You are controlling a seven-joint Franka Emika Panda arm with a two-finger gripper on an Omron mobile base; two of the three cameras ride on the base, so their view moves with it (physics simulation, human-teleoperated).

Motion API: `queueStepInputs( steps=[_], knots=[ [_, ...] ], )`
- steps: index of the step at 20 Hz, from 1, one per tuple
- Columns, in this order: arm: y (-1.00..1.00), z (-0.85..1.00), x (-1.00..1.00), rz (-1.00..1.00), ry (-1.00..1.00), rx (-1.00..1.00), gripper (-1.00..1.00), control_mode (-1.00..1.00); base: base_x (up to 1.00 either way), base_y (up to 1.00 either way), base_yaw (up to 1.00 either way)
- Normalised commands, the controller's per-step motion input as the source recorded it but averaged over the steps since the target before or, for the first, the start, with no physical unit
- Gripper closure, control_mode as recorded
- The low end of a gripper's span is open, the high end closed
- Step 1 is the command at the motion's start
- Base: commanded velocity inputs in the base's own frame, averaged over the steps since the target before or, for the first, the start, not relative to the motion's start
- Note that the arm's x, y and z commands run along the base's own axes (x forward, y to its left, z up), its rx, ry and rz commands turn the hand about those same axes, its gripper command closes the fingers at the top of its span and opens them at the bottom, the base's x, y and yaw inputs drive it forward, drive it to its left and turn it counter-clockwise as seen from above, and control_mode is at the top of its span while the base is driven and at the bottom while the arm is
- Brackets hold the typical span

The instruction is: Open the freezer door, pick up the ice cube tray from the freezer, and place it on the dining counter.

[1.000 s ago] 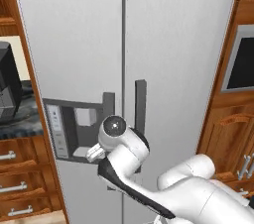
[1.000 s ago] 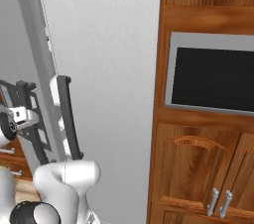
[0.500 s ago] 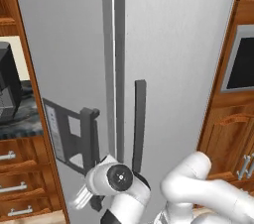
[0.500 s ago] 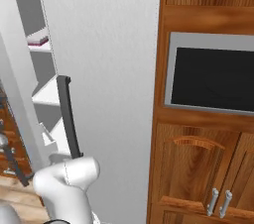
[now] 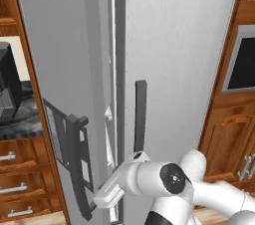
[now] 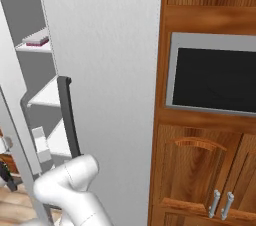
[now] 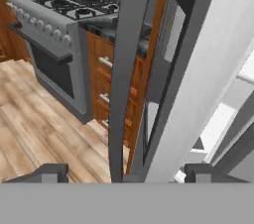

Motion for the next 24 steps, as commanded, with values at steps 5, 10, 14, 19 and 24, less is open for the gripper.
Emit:
queueStepInputs(
  steps=[5, 10, 14, 19, 24],
  knots=[
    [-0.82, 0.99, 0.10, 0.00, 0.12, 0.21, -1.00, -1.00, 0.00, 0.00, 0.00],
    [-0.95, 0.90, 0.46, -0.05, 0.13, 0.21, -1.00, -1.00, 0.00, 0.00, 0.00],
    [-0.93, 0.51, 0.73, -0.09, 0.12, 0.17, -1.00, -1.00, 0.00, 0.00, 0.00],
    [-0.44, 0.00, 0.99, -0.17, 0.00, 0.23, -1.00, -1.00, 0.00, 0.00, 0.00],
    [0.18, 0.00, 1.00, -0.36, 0.03, 0.23, -1.00, -1.00, 0.00, 0.00, 0.00]
  ],
)
